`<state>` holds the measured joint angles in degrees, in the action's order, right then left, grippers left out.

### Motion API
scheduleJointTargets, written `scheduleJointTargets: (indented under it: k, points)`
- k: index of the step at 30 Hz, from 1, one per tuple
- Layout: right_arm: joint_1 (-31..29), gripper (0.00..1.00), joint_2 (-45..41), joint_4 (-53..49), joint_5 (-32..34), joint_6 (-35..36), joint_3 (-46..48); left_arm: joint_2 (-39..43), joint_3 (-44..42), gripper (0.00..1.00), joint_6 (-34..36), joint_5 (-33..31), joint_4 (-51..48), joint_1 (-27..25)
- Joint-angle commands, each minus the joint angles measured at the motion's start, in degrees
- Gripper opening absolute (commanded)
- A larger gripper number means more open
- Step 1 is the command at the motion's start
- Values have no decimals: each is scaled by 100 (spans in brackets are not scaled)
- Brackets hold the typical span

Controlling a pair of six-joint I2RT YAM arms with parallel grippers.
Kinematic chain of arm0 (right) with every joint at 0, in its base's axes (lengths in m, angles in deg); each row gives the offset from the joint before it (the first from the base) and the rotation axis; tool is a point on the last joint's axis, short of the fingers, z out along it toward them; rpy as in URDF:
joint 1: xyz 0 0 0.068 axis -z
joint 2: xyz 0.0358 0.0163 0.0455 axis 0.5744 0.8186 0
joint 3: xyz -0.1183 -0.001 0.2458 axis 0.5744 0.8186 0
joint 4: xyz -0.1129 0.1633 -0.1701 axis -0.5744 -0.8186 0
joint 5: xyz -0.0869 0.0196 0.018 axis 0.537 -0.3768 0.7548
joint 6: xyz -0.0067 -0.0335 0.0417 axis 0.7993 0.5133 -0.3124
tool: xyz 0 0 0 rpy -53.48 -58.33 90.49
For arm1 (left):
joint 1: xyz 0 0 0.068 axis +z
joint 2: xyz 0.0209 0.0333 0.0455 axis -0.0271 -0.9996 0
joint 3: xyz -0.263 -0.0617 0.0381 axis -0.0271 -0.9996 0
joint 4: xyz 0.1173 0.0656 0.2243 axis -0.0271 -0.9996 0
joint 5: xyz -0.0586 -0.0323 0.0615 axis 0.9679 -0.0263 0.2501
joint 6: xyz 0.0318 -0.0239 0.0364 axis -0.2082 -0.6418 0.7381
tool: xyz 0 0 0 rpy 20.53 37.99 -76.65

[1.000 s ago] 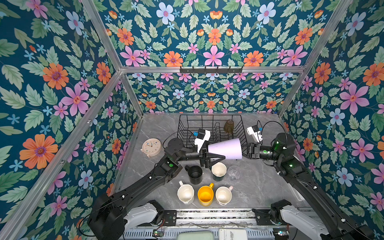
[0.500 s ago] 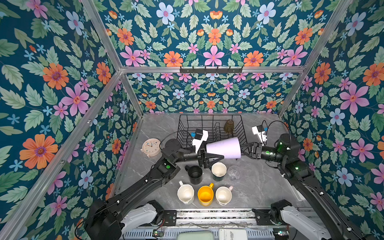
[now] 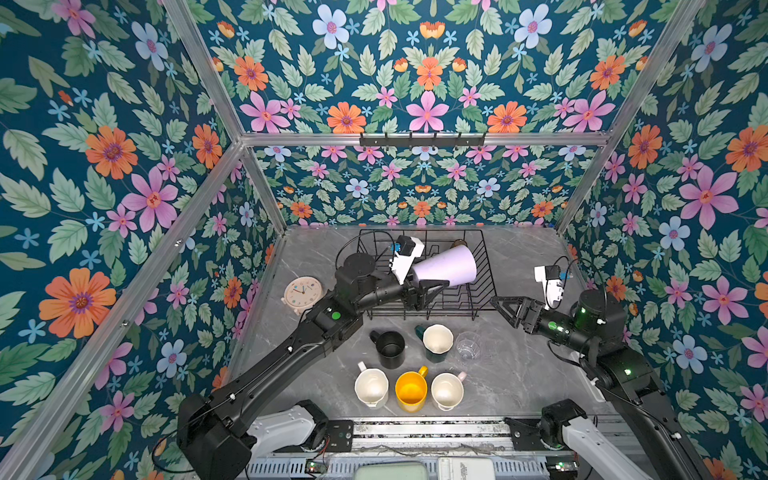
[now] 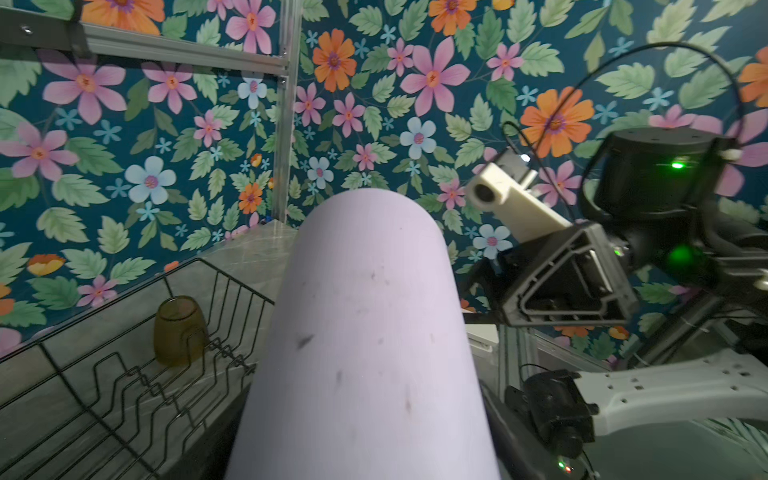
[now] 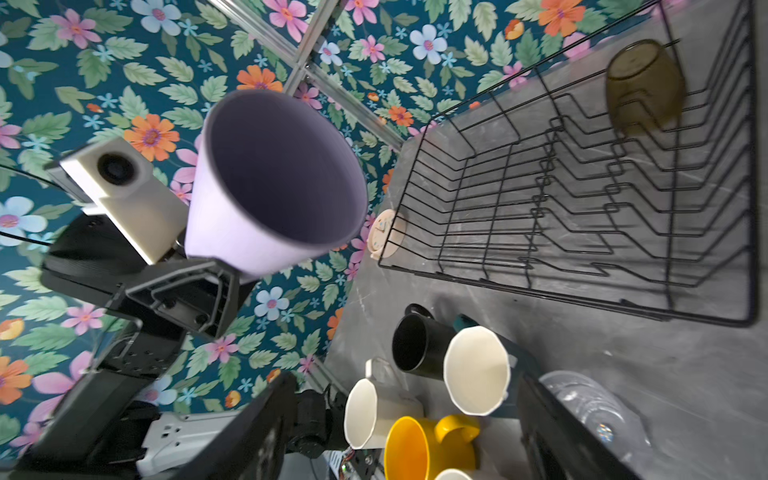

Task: Load the cups into the dish rack
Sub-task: 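Open and withdraw the right gripper while the left gripper carries the cup over the rack, then lower the lavender cup upside down into the rack with the left gripper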

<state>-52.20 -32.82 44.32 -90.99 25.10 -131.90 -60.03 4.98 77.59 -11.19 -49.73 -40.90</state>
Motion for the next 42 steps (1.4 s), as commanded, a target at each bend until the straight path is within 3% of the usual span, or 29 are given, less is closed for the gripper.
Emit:
scheduleJointTargets:
  k: [1,11,19,28,42]
  points:
    - [-6,86,-181,-352,582,348,105,-292,415,0,299,-739,-801,1]
    - [-6,92,-345,-639,719,666,297,-1872,2342,0,456,-2249,-2534,6]
    - [-3,94,-474,-937,790,859,386,-3607,4588,0,651,-3455,-4171,1]
    - [0,93,-627,-1141,558,999,573,-5255,6606,0,866,-3956,-5265,22]
    - [1,93,-901,-1488,411,992,730,-5953,6745,0,820,-3742,-5014,89]
